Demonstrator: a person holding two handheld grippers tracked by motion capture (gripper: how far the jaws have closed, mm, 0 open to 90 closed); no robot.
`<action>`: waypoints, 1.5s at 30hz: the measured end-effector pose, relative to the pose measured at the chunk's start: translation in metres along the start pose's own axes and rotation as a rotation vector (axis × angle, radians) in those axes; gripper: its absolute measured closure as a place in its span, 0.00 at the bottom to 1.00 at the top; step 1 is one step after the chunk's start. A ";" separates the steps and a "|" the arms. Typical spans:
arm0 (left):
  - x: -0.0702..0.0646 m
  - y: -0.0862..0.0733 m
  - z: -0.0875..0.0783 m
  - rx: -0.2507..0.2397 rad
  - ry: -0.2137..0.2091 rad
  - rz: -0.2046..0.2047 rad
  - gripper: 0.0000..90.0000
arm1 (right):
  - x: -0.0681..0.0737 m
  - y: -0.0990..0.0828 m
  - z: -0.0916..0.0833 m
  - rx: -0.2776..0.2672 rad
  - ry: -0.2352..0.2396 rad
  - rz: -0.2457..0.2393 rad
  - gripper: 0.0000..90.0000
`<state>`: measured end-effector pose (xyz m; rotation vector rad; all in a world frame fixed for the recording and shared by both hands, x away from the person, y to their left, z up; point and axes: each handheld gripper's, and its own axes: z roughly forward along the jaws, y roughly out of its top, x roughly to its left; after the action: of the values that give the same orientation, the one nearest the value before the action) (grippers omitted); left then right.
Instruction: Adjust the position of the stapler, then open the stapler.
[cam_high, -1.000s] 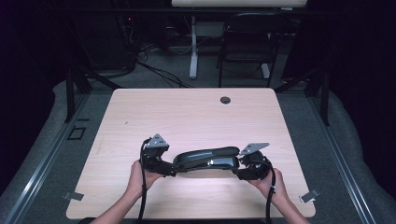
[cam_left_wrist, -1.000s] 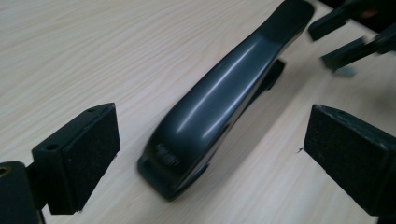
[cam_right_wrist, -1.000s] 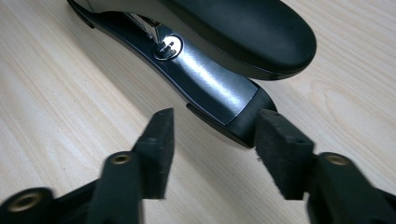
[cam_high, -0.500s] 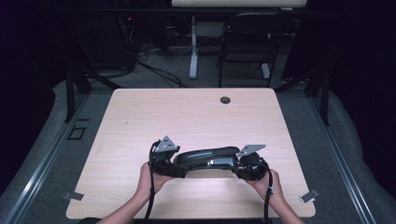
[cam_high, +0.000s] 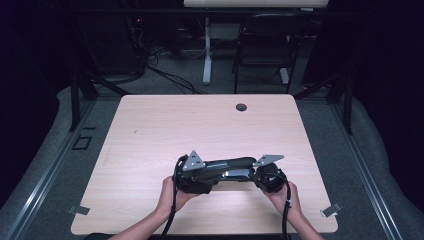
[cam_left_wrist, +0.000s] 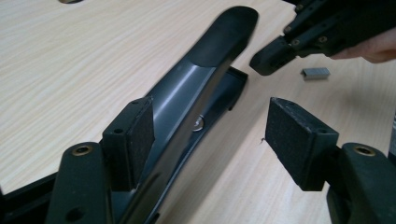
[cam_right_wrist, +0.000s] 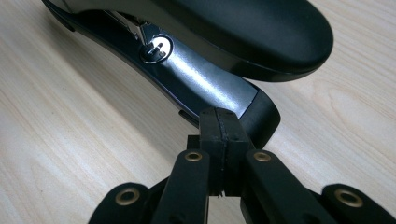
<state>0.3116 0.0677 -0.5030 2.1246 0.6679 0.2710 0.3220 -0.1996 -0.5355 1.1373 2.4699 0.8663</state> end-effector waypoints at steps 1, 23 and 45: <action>-0.002 0.001 0.001 -0.005 0.009 0.003 0.39 | 0.000 0.000 0.000 0.004 -0.002 -0.003 1.00; -0.031 -0.006 0.065 0.025 0.080 -0.017 0.88 | 0.007 -0.003 0.025 -0.015 -0.065 -0.053 1.00; -0.045 0.000 0.093 -0.020 0.207 -0.066 1.00 | 0.010 -0.011 0.029 -0.105 -0.144 -0.049 1.00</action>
<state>0.3130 -0.0207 -0.5572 2.0685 0.8499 0.4638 0.3227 -0.1859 -0.5651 1.0609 2.2982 0.8573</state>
